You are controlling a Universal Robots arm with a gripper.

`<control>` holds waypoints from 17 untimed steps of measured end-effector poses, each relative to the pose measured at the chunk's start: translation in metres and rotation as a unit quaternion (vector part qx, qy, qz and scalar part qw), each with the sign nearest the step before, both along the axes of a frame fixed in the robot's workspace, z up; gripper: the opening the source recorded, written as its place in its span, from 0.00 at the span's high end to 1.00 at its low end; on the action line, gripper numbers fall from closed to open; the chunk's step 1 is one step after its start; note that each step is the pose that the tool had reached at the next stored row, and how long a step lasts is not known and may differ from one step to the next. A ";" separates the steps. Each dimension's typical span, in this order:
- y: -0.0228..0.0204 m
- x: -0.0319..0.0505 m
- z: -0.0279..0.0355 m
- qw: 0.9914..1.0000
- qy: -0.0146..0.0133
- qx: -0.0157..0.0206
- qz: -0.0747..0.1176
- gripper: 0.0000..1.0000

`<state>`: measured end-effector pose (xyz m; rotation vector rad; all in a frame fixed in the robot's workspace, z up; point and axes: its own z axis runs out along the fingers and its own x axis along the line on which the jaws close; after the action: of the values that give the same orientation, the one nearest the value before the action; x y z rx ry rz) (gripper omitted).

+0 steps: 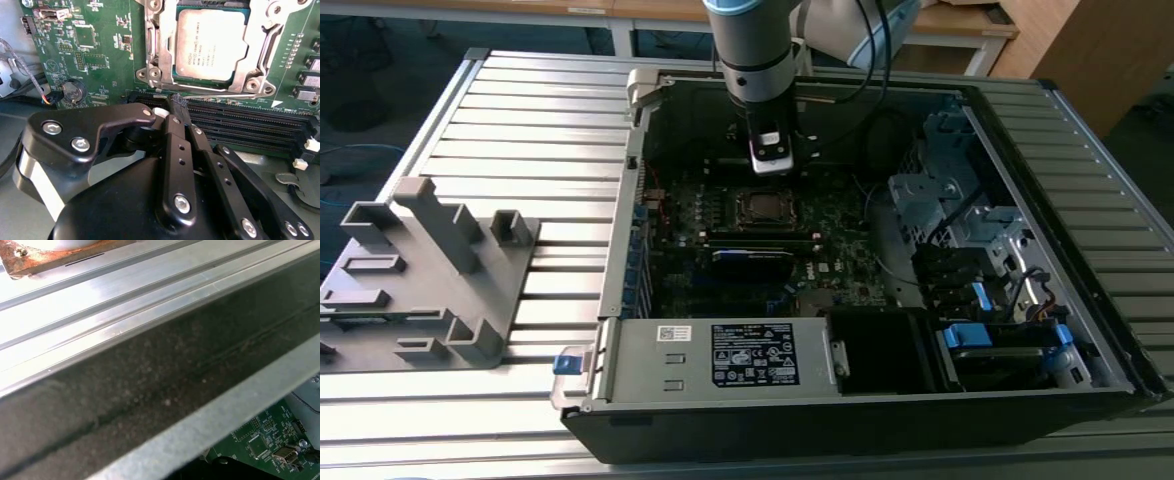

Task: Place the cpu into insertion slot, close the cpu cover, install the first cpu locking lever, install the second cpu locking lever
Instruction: 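Install the first cpu locking lever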

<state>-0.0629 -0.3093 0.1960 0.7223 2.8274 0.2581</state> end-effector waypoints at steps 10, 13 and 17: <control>0.0000 0.0011 -0.0012 1.000 0.000 -0.001 0.000 0.89; 0.0000 0.0012 -0.0013 1.000 0.000 -0.001 0.000 0.89; 0.0000 0.0017 -0.0019 1.000 0.000 -0.002 0.000 0.89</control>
<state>-0.0612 -0.3093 0.1942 0.7218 2.8265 0.2517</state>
